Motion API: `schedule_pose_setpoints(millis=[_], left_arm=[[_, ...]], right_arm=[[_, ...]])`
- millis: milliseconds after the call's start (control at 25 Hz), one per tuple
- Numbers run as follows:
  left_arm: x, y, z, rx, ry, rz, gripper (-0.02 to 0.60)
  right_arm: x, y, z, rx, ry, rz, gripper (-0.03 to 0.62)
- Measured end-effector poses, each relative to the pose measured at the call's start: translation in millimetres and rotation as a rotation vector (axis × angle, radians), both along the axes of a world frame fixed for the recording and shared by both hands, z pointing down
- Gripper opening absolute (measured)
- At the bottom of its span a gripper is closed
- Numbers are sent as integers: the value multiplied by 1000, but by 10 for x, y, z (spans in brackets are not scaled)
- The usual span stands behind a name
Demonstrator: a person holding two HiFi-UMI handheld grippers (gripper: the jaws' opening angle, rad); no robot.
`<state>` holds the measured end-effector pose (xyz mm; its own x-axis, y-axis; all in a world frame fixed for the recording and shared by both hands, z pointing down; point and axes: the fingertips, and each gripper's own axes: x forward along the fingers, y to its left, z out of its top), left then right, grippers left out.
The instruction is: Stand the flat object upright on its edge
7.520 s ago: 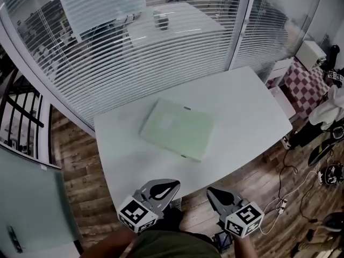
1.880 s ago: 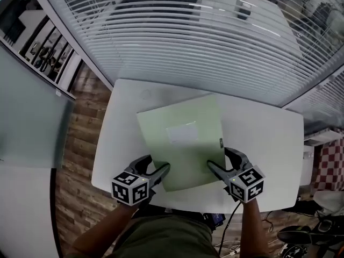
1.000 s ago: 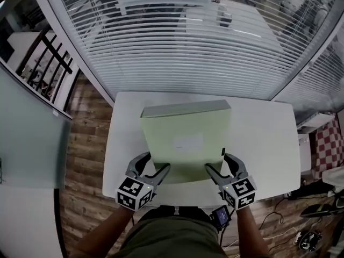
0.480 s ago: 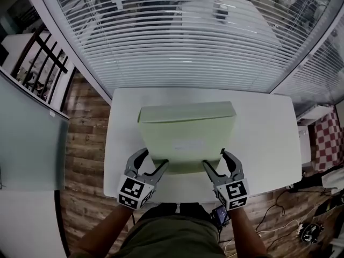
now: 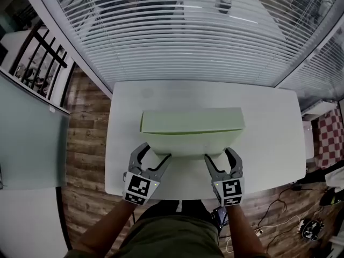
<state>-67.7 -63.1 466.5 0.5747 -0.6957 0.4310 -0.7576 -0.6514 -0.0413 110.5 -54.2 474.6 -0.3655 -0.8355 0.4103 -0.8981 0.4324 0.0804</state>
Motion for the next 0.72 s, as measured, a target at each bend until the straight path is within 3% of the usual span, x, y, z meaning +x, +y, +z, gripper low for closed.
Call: schedule_pose_setpoints(millis=[720], left_arm=[[-7, -155, 219, 58, -90, 6, 276]], right_arm=[[-26, -123, 282, 12, 29, 70, 298]])
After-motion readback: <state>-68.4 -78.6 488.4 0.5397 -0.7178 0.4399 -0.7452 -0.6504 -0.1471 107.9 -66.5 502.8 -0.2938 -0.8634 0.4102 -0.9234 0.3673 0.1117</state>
